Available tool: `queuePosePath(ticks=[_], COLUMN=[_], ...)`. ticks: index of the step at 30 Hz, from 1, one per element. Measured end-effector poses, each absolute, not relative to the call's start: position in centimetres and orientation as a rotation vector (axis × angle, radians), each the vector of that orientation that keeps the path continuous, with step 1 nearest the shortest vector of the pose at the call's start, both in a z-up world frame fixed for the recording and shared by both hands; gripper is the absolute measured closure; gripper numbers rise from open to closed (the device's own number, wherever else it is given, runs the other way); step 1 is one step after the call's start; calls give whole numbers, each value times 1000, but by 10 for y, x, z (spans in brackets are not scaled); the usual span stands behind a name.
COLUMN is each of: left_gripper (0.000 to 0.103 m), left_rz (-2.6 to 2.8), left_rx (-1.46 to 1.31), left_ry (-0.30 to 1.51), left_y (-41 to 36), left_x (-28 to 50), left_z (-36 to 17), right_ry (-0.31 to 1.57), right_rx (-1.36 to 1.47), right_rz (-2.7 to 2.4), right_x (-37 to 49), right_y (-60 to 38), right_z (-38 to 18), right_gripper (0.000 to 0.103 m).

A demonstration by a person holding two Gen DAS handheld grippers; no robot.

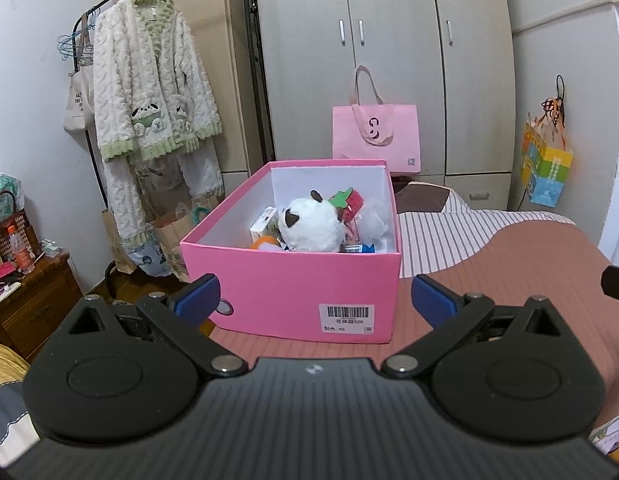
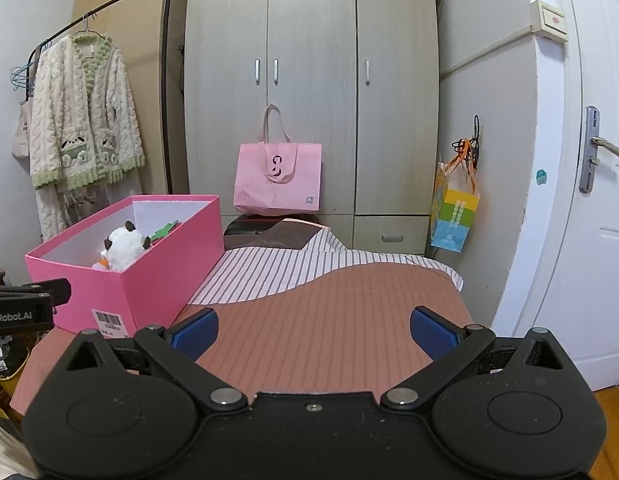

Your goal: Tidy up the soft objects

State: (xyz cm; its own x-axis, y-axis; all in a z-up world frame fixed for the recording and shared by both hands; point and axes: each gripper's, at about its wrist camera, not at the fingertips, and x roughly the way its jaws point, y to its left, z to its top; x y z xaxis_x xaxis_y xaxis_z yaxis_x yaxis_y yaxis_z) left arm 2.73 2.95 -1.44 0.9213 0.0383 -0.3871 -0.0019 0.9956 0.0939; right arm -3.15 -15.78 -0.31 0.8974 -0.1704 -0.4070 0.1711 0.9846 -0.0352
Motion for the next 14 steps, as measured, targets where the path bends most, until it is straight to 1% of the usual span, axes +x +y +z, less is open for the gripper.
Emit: queuePosePath(ticks=[14], left_gripper=[0], left_rz=[6], left_rx=[107], left_ry=[394], left_y=[25], left_x=[25], left_z=[-13], right_ry=[429], right_rx=[26], right_rz=[-188], right_x=[-31], right_y=[-161], right_z=[-7], right_gripper=[0])
